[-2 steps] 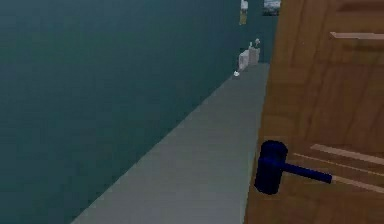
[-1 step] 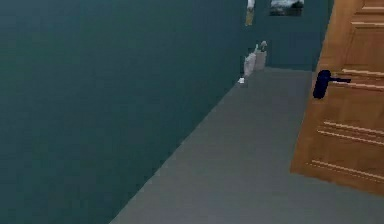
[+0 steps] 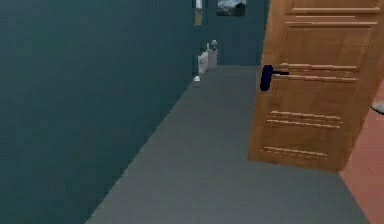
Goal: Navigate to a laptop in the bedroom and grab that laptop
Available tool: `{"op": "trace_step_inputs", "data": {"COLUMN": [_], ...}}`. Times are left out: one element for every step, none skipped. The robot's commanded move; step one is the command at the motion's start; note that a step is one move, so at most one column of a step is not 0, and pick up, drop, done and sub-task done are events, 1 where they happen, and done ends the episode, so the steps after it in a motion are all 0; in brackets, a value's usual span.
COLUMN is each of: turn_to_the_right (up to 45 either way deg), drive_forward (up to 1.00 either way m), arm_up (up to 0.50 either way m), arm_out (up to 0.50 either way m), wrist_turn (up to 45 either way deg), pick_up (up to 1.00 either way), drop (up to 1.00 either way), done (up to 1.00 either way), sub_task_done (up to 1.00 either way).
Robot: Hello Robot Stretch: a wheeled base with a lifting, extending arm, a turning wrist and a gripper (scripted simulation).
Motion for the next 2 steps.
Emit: {"op": "trace_step_inputs", "data": {"turn_to_the_right": [0.0,27.0], "drive_forward": [0.25,0.0], "arm_up": [0.0,0.0], "arm_out": [0.0,0.0], "wrist_turn": [0.0,0.0], "pick_up": [0.0,0.0], "drop": [0.0,0.0], "done": [0.0,0.0], "sub_task_done": [0.0,0.0]}}
